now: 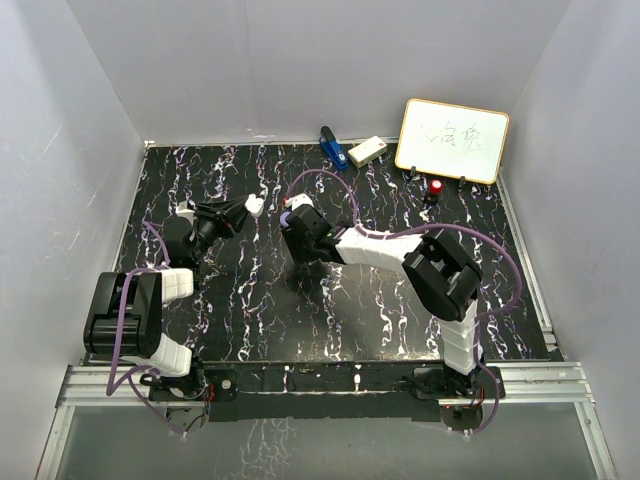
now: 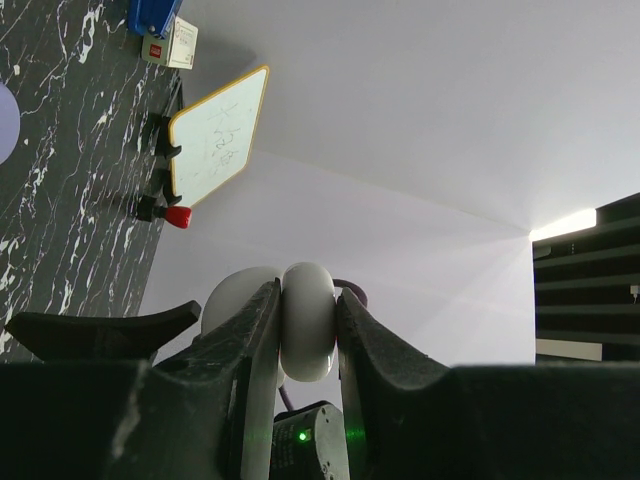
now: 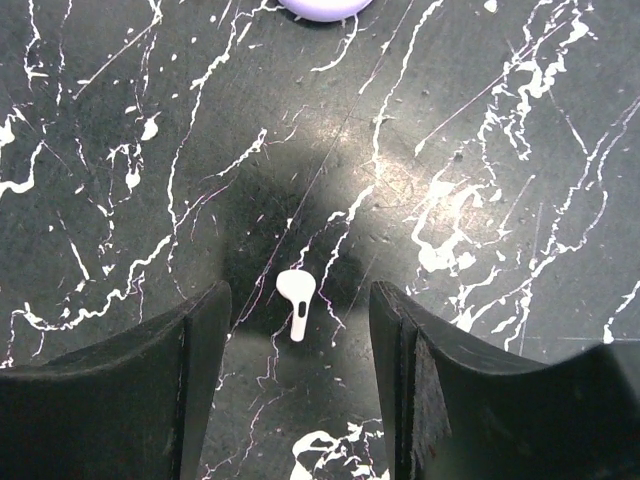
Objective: Insert the wireless bluetooth earbuds into the charging case
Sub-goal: Adjust the earbud at the center of the board, then pick up the earbud from the center of the board.
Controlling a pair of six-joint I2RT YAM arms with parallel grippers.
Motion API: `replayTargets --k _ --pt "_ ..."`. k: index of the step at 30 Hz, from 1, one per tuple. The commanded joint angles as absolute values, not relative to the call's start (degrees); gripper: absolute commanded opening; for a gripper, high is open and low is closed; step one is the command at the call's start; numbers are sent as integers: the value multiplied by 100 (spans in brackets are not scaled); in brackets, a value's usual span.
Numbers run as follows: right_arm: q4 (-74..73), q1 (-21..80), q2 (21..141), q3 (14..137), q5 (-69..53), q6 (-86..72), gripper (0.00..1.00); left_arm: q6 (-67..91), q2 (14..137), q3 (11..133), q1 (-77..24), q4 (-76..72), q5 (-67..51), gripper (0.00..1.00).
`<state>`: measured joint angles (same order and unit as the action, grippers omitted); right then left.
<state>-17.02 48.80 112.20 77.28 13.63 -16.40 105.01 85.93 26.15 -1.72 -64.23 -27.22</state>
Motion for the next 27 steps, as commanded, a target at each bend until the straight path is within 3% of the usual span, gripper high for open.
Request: replayTargets --k 1,27 --pt "-1681 4895 11334 8061 1412 -1581 54 10441 8463 2670 -148 -6574 -2830 0" --pt "-1932 4893 11756 8232 1171 -1709 44 10485 8431 2584 -141 -6647 -2797 0"
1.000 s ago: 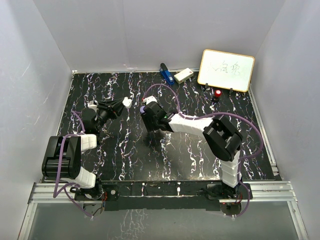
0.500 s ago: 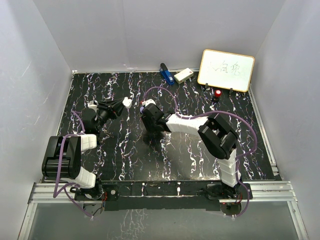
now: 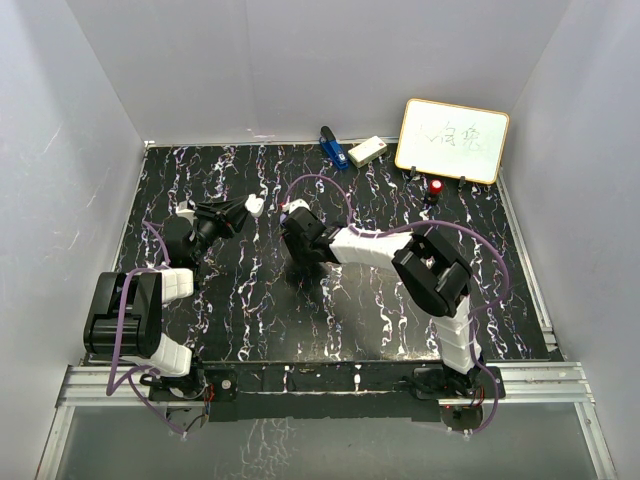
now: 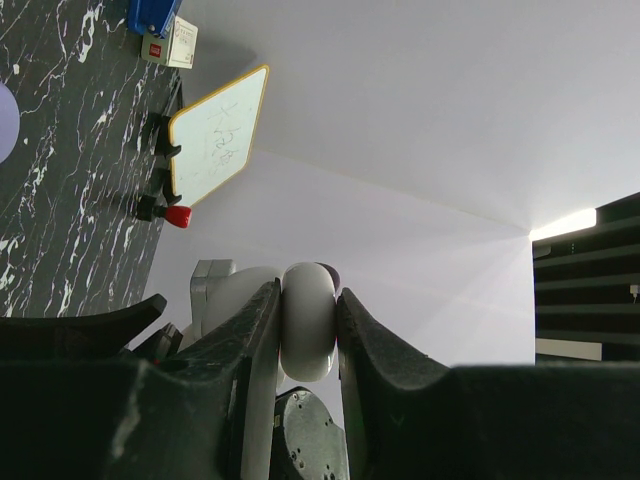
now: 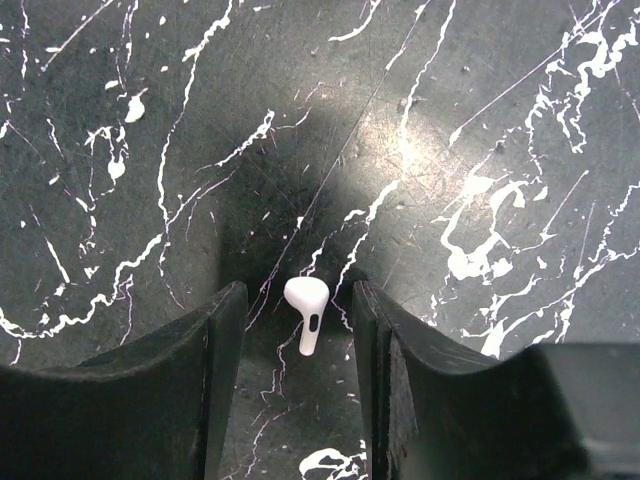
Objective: Insert the wireless bluetooth earbuds into the charging case
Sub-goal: Pick up the earbud from the center of the board.
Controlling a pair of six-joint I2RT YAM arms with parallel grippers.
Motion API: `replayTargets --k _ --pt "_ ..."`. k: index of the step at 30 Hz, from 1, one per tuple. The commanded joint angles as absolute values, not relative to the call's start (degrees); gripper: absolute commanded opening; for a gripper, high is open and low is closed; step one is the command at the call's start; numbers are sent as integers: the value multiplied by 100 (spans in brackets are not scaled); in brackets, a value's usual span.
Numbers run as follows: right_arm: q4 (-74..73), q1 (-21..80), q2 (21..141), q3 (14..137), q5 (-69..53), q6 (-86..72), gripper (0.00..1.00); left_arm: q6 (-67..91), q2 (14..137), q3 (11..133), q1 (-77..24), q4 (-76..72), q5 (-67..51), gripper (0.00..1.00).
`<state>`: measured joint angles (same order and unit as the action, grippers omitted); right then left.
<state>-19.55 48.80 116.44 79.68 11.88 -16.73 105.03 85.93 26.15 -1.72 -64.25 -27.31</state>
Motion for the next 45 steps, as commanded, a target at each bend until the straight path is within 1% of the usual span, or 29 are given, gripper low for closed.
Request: replayTargets --k 1,6,17,21,25,29,31,34,39,45 --pt "-1933 4894 11771 8237 1176 -1718 43 10485 8422 2584 -141 -6645 -2796 0" --pt "-1975 4894 11803 8257 1169 -1740 39 10485 8419 2569 -144 -6647 -2795 0" --pt "-2124 4893 11804 8281 1162 -1773 35 10494 8388 2547 -147 -6645 -2791 0" --pt "-2173 4897 11819 8298 1152 -1771 32 10494 8386 2549 -142 -6645 -2795 0" --pt "-2239 4896 11839 8323 1159 -1780 26 10483 8376 2543 -141 -6628 -2786 0" --pt "-2314 4894 11841 8376 1180 -1787 12 10486 8385 2548 -141 -6623 -2795 0" --pt "-2353 4895 11819 8444 1256 -1771 6 10464 8419 2594 -141 -6597 -2816 0" --pt "-2331 4852 11743 8550 1300 -1721 5 10444 8487 2662 -141 -6566 -2863 0" --pt "-1503 4560 11184 8294 1030 -1555 4 10410 8565 2795 -145 -6441 -2951 0" --pt "696 4012 9856 7118 424 -1572 2 10405 8642 3023 -313 -6232 -3040 0"
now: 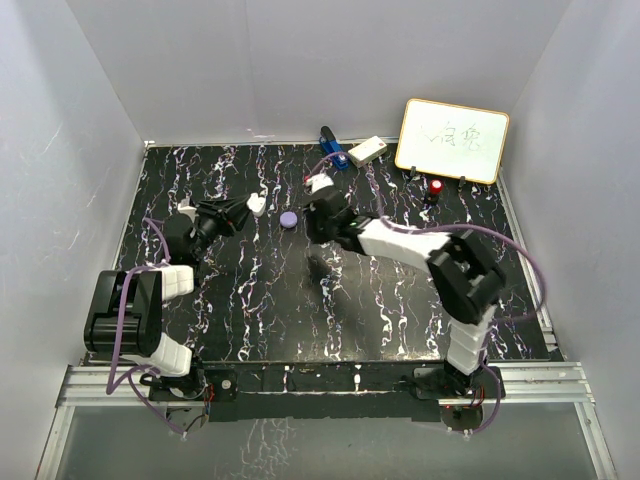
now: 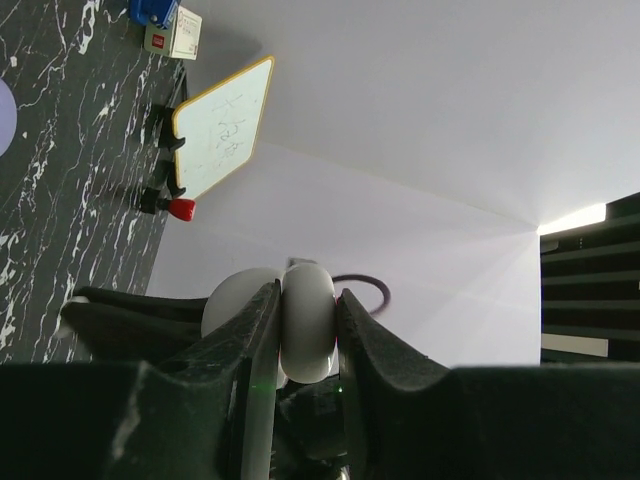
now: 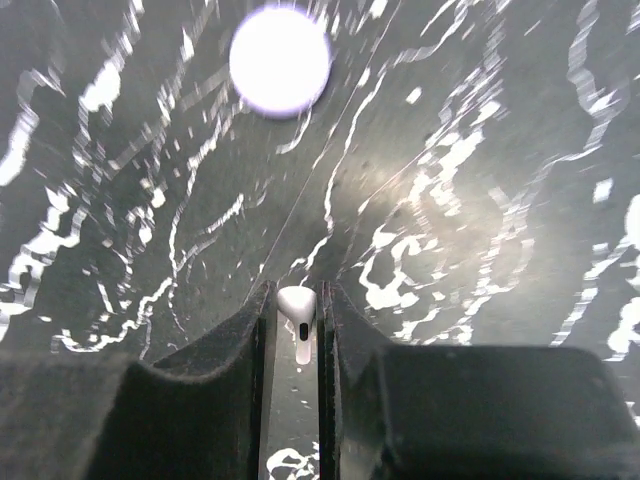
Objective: Insert the wireless bluetooth earbuds into the charging case
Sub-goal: Pick up the earbud from the center of the board, then place the earbud in the charging case.
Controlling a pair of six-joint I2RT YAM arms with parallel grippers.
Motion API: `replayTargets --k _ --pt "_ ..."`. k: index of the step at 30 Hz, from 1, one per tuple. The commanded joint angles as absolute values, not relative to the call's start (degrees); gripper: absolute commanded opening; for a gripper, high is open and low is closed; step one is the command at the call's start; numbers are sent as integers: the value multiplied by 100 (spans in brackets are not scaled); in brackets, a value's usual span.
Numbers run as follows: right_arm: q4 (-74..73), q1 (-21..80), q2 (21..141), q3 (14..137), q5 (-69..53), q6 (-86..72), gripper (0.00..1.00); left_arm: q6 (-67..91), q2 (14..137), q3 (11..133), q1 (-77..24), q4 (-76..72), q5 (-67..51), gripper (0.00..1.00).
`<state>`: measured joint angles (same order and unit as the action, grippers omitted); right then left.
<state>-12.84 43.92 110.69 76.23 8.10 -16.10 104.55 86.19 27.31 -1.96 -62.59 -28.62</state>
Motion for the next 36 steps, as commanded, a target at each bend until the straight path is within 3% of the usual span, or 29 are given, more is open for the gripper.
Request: replayTargets --k 1,14,25,36 --pt "1003 3918 9673 6929 327 -1599 2 10439 8695 3065 -373 -6217 -3041 0" --pt "5728 3602 8357 4376 -657 -646 0 10869 9647 3806 -1381 -6626 -2898 0" --pt "6882 3602 8387 3922 -1238 -401 0 11136 10015 3877 -1915 -7080 -2720 0" --pt "6867 3685 8440 3902 -1124 -310 0 10927 9840 3917 -2069 -6790 -2627 0"
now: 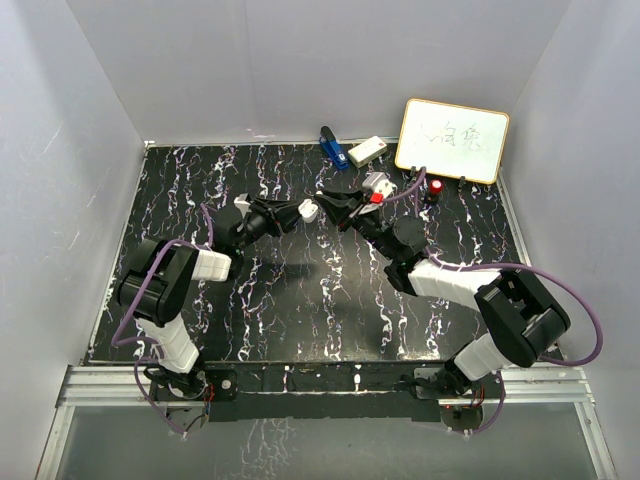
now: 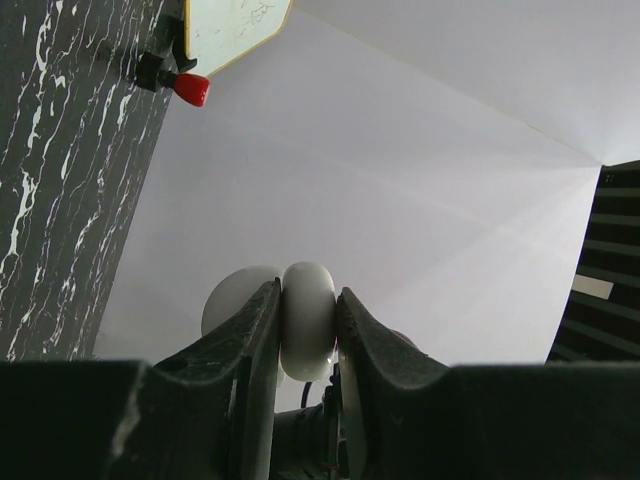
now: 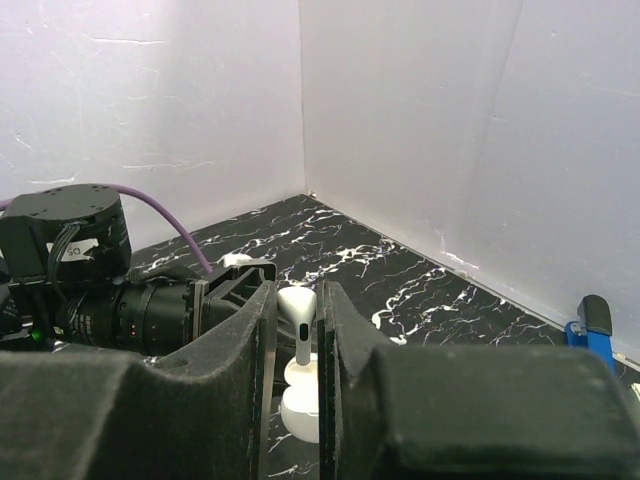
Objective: Insert the wireless bluetooth earbuds into the charging case
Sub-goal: Place the earbud in the charging case.
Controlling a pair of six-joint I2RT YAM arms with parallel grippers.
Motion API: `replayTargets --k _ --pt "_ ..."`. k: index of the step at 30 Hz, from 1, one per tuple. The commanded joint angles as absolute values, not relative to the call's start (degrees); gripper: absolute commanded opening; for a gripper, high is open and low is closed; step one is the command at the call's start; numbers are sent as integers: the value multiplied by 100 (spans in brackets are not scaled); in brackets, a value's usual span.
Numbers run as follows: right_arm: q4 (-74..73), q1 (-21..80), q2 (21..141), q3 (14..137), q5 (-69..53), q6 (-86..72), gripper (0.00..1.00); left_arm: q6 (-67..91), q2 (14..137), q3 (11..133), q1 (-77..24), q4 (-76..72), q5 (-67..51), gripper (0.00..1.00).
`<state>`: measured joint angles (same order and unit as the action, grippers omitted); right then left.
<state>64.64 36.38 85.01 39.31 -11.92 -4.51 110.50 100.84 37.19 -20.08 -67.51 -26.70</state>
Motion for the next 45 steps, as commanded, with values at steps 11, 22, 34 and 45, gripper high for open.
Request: replayTargets --k 11,22,34,45 --pt "6704 3739 8483 3868 -1210 -266 0 10756 9837 4026 -2186 -6732 -2748 0" --pt "6558 3737 8510 3824 -1189 -161 0 10249 9691 4339 -2206 -6332 -2975 0" --pt "6468 3738 8591 3902 -1100 -118 0 10029 9532 4488 -2206 -6040 -3076 0" --pt "6487 3739 8699 3920 -1042 -87 0 10083 9516 4507 -2206 -6154 -3156 0"
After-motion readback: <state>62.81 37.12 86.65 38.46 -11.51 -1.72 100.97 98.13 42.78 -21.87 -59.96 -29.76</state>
